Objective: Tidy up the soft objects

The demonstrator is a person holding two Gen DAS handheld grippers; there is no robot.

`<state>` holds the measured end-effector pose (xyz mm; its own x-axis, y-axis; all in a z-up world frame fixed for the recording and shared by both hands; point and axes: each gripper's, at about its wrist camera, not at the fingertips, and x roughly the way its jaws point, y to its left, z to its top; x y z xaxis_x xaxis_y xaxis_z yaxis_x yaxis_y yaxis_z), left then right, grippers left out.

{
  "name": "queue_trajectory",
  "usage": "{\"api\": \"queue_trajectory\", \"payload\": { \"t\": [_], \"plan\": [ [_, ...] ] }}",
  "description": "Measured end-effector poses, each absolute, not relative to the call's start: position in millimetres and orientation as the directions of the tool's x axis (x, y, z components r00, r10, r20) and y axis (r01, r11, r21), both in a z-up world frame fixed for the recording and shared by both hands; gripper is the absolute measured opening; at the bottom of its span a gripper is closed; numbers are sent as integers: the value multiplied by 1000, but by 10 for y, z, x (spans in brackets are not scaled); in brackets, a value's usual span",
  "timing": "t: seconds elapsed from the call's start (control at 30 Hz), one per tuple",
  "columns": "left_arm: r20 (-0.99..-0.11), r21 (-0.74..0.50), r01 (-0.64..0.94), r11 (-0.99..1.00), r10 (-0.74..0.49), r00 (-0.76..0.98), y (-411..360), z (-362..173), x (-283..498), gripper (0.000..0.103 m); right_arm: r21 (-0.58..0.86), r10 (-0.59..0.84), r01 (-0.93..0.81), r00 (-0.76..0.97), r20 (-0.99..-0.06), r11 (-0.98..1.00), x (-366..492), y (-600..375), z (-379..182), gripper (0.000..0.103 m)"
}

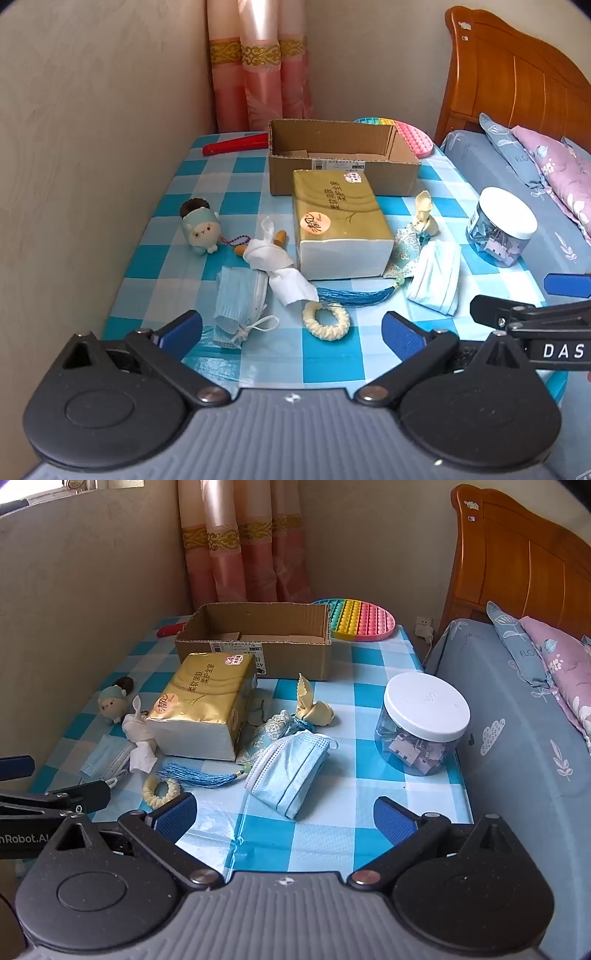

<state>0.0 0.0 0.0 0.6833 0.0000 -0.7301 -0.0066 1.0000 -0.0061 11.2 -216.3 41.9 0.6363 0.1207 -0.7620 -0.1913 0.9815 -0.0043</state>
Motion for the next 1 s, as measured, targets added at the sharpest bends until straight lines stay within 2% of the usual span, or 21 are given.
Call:
{"api": "queue_trajectory", "payload": {
  "t": [1.0],
  "plan": [
    [-725, -17, -11, 1000, -5, 689, 12, 46, -15, 102, -19, 114, -194, 647, -754, 981, 81, -2140, 469, 103]
  ]
}}
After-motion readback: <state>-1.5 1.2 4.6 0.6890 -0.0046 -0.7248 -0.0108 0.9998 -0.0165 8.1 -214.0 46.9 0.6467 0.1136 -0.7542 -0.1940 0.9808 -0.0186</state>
